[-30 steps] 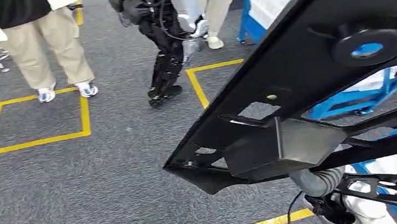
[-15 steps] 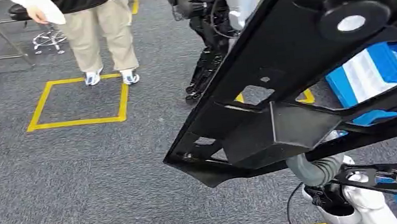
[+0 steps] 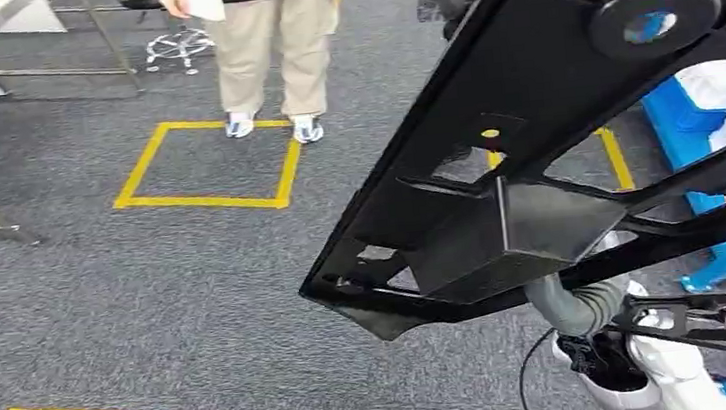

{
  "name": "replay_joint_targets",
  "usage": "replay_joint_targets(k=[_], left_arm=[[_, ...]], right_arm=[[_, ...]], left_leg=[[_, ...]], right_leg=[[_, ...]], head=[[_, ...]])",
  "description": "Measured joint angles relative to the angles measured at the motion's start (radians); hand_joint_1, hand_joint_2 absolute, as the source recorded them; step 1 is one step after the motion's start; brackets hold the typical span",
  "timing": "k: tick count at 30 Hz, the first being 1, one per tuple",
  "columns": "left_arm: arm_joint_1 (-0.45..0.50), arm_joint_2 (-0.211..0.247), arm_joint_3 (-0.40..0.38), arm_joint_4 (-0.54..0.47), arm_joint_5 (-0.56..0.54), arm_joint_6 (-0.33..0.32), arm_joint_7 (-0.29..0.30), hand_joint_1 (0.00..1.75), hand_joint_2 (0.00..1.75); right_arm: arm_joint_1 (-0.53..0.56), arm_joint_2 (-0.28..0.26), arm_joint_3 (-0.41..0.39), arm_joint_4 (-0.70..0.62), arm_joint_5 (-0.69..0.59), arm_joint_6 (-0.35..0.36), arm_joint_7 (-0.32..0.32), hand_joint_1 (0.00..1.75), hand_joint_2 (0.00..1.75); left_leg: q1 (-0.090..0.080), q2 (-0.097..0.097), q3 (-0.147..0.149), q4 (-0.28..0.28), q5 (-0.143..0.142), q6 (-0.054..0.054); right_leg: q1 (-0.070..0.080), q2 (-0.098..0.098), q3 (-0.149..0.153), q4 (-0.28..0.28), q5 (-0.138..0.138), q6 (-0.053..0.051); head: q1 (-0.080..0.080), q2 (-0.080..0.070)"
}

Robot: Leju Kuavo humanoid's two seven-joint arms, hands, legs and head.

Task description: Take the parts from the cabinet and place them on the table.

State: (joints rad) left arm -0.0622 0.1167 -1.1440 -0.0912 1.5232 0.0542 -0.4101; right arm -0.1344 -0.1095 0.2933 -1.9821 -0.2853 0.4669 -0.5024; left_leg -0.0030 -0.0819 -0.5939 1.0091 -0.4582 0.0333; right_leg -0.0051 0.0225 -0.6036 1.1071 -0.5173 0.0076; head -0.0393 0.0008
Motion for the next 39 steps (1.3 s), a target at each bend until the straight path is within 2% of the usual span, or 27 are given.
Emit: replay_joint_targets(k=[1, 2, 5, 6, 8, 9, 11, 12, 13, 15, 16, 17, 18, 21, 22, 23, 24, 26, 27, 28, 30, 31, 32, 36, 37, 38, 39], left_arm=[[0.0, -0.001, 0.003, 0.0, 0.0, 0.003, 0.003, 0.0, 1.75], [-0.002, -0.001, 0.006, 0.0, 0.0, 0.006, 0.006, 0.0, 1.75], [0.01, 0.003, 0.016, 0.001, 0.0, 0.012, 0.01, 0.0, 1.75], [0.014, 0.005, 0.02, 0.003, 0.0, 0.013, 0.01, 0.0, 1.75], [0.013, 0.007, 0.026, 0.004, 0.0, 0.014, 0.011, 0.0, 1.75], [0.008, 0.009, 0.027, 0.004, 0.0, 0.015, 0.011, 0.0, 1.75], [0.004, 0.009, 0.029, 0.004, 0.0, 0.015, 0.011, 0.0, 1.75], [0.005, 0.009, 0.029, 0.004, 0.0, 0.015, 0.012, 0.0, 1.75], [0.008, 0.009, 0.03, 0.004, 0.0, 0.015, 0.012, 0.0, 1.75], [0.011, 0.012, 0.033, 0.004, 0.0, 0.016, 0.012, 0.0, 1.75], [0.01, 0.012, 0.035, 0.004, 0.0, 0.016, 0.012, 0.0, 1.75], [0.006, 0.011, 0.036, 0.004, 0.0, 0.016, 0.012, 0.0, 1.75], [0.005, 0.011, 0.037, 0.004, 0.0, 0.015, 0.012, 0.0, 1.75], [0.011, 0.012, 0.04, 0.004, 0.0, 0.016, 0.012, 0.0, 1.75], [0.013, 0.014, 0.041, 0.005, 0.0, 0.016, 0.012, 0.0, 1.75], [0.012, 0.014, 0.042, 0.005, 0.0, 0.016, 0.012, 0.0, 1.75], [0.009, 0.014, 0.043, 0.005, 0.0, 0.016, 0.012, 0.0, 1.75], [0.006, 0.014, 0.043, 0.005, 0.0, 0.016, 0.012, 0.0, 1.75], [0.006, 0.014, 0.043, 0.005, 0.0, 0.015, 0.012, 0.0, 1.75], [0.006, 0.014, 0.043, 0.005, 0.0, 0.015, 0.011, 0.0, 1.75], [0.008, 0.014, 0.044, 0.005, 0.0, 0.015, 0.01, 0.0, 1.75], [0.007, 0.014, 0.044, 0.005, 0.0, 0.014, 0.01, 0.0, 1.75], [0.005, 0.011, 0.044, 0.005, 0.0, 0.013, 0.01, 0.0, 1.75], [0.009, 0.011, 0.045, 0.005, 0.0, 0.013, 0.014, 0.0, 1.75], [0.009, 0.012, 0.045, 0.005, 0.0, 0.013, 0.016, 0.0, 1.75], [0.009, 0.012, 0.045, 0.005, 0.0, 0.013, 0.017, 0.0, 1.75], [0.005, 0.012, 0.045, 0.005, 0.0, 0.013, 0.018, 0.0, 1.75]], right_arm=[[-0.002, -0.002, -0.003, 0.0, -0.002, 0.0, 0.0, 1.75, 1.75], [-0.002, -0.003, -0.006, 0.0, -0.003, 0.003, 0.0, 1.75, 1.75], [-0.003, -0.004, -0.009, 0.0, -0.007, 0.005, 0.002, 1.75, 1.75], [-0.005, -0.004, -0.011, 0.0, -0.008, 0.005, 0.002, 1.75, 1.75], [-0.005, -0.004, -0.012, -0.001, -0.009, 0.006, 0.002, 1.75, 1.75], [-0.004, -0.004, -0.013, 0.0, -0.01, 0.006, 0.002, 1.75, 1.75], [-0.003, -0.005, -0.016, 0.001, -0.011, 0.006, 0.008, 1.75, 1.75], [-0.002, -0.005, -0.018, 0.002, -0.011, 0.006, 0.008, 1.75, 1.75], [-0.002, -0.005, -0.018, 0.002, -0.011, 0.006, 0.008, 1.75, 1.75], [-0.002, -0.005, -0.019, 0.002, -0.011, 0.006, 0.008, 1.75, 1.75], [-0.002, -0.005, -0.02, 0.002, -0.011, 0.006, 0.008, 1.75, 1.75], [-0.002, -0.005, -0.021, 0.002, -0.011, 0.006, 0.008, 1.75, 1.75], [-0.004, -0.005, -0.022, 0.002, -0.011, 0.006, 0.008, 1.75, 1.75], [-0.004, -0.005, -0.021, 0.002, -0.011, 0.006, 0.008, 1.75, 1.75], [-0.005, -0.005, -0.021, 0.002, -0.011, 0.006, 0.008, 1.75, 1.75], [-0.004, -0.005, -0.021, 0.001, -0.011, 0.006, 0.008, 1.75, 1.75], [-0.004, -0.005, -0.023, 0.001, -0.012, 0.006, 0.008, 1.75, 1.75], [0.0, -0.008, -0.022, 0.002, -0.013, 0.006, 0.008, 1.75, 1.75], [0.001, -0.008, -0.022, 0.003, -0.013, 0.008, 0.008, 1.75, 1.75], [0.0, -0.008, -0.022, 0.005, -0.014, 0.01, 0.008, 1.75, 1.75], [0.0, -0.008, -0.023, 0.005, -0.015, 0.015, 0.008, 1.75, 1.75], [-0.001, -0.008, -0.023, 0.005, -0.015, 0.016, 0.009, 1.75, 1.75], [-0.003, -0.008, -0.023, 0.005, -0.015, 0.017, 0.009, 1.75, 1.75], [-0.01, -0.008, -0.027, 0.01, -0.016, 0.023, 0.011, 1.75, 1.75], [-0.016, -0.007, -0.027, 0.011, -0.016, 0.024, 0.012, 1.75, 1.75], [-0.02, -0.006, -0.027, 0.012, -0.017, 0.026, 0.014, 1.75, 1.75], [-0.022, -0.006, -0.029, 0.012, -0.018, 0.028, 0.013, 1.75, 1.75]], left_leg=[[0.003, -0.011, -0.002, -0.001, 0.0, 0.0], [-0.002, -0.023, -0.007, 0.003, 0.0, -0.002], [0.008, -0.052, -0.016, -0.003, 0.008, -0.017], [0.003, -0.065, -0.017, -0.003, 0.009, -0.023], [0.0, 0.021, -0.042, 0.059, -0.042, -0.03], [0.004, 0.043, -0.077, 0.131, -0.079, -0.036], [0.011, 0.062, -0.144, 0.269, -0.131, -0.046], [0.017, 0.066, -0.154, 0.289, -0.128, -0.049], [0.024, 0.071, -0.14, 0.263, -0.106, -0.054], [0.03, 0.091, -0.055, 0.104, -0.024, -0.06], [0.03, 0.129, -0.009, 0.018, 0.004, -0.063], [0.016, 0.148, -0.001, 0.004, -0.011, -0.058], [0.017, 0.13, -0.005, 0.004, -0.006, -0.045], [0.011, 0.104, -0.007, 0.003, -0.006, -0.025], [0.015, 0.096, -0.005, 0.0, -0.003, -0.018], [0.015, 0.089, -0.005, 0.0, -0.002, -0.012], [0.014, 0.08, -0.005, 0.0, -0.001, -0.007], [0.008, 0.056, -0.005, 0.0, -0.001, -0.001], [0.005, 0.043, -0.005, 0.001, 0.0, -0.001], [0.002, 0.03, -0.004, 0.001, 0.0, 0.0], [-0.001, 0.002, 0.0, 0.001, 0.0, 0.0], [0.0, -0.011, 0.001, 0.001, 0.0, 0.0], [0.001, -0.021, -0.002, 0.001, 0.001, -0.002], [0.009, -0.068, -0.016, -0.002, 0.012, -0.022], [0.006, -0.05, -0.018, 0.004, 0.003, -0.023], [-0.001, 0.002, -0.029, 0.027, -0.02, -0.028], [0.001, 0.034, -0.056, 0.083, -0.055, -0.034]], right_leg=[[0.002, 0.048, 0.028, -0.076, 0.034, -0.007], [-0.001, 0.062, 0.035, -0.094, 0.031, -0.01], [0.005, 0.035, 0.041, -0.103, 0.024, -0.011], [-0.001, 0.022, 0.044, -0.117, 0.03, -0.017], [-0.003, -0.005, 0.053, -0.126, 0.034, -0.027], [-0.002, -0.02, 0.053, -0.126, 0.033, -0.029], [-0.003, -0.048, 0.053, -0.126, 0.032, -0.028], [-0.003, -0.06, 0.054, -0.126, 0.031, -0.027], [-0.003, -0.071, 0.054, -0.125, 0.029, -0.024], [-0.005, -0.092, 0.059, -0.123, 0.024, -0.016], [-0.005, -0.101, 0.064, -0.121, 0.02, -0.009], [0.003, -0.109, 0.063, -0.119, 0.015, -0.001], [0.002, -0.111, 0.064, -0.117, 0.014, 0.005], [-0.006, -0.137, 0.074, -0.121, 0.011, 0.023], [-0.011, -0.107, 0.074, -0.111, -0.004, 0.03], [-0.012, -0.067, 0.058, -0.075, -0.033, 0.028], [-0.012, -0.046, 0.025, -0.001, -0.074, 0.025], [-0.01, -0.031, -0.056, 0.165, -0.137, 0.022], [-0.008, -0.029, -0.08, 0.208, -0.138, 0.019], [-0.006, -0.026, -0.08, 0.195, -0.117, 0.015], [-0.001, -0.013, -0.023, 0.059, -0.031, 0.005], [0.003, 0.018, 0.019, -0.036, 0.017, -0.003], [0.004, 0.07, 0.042, -0.09, 0.024, -0.013], [0.007, 0.036, 0.048, -0.11, 0.027, -0.014], [-0.003, 0.018, 0.052, -0.124, 0.034, -0.022], [-0.002, 0.007, 0.053, -0.126, 0.035, -0.024], [-0.002, -0.007, 0.053, -0.126, 0.035, -0.027]], head=[[0.0, 0.0], [-0.001, 0.0], [0.0, 0.0], [0.0, 0.0], [-0.001, 0.0], [-0.001, 0.0], [-0.001, 0.0], [-0.001, 0.0], [-0.001, 0.0], [-0.001, 0.0], [-0.001, 0.0], [-0.002, 0.0], [0.001, 0.0], [0.001, 0.0], [0.002, 0.0], [0.001, 0.0], [0.002, 0.0], [0.002, 0.0], [0.002, 0.0], [0.002, 0.0], [0.002, 0.0], [0.002, 0.0], [0.002, 0.0], [0.001, 0.0], [0.001, 0.0], [0.0, 0.0], [0.0, 0.0]])
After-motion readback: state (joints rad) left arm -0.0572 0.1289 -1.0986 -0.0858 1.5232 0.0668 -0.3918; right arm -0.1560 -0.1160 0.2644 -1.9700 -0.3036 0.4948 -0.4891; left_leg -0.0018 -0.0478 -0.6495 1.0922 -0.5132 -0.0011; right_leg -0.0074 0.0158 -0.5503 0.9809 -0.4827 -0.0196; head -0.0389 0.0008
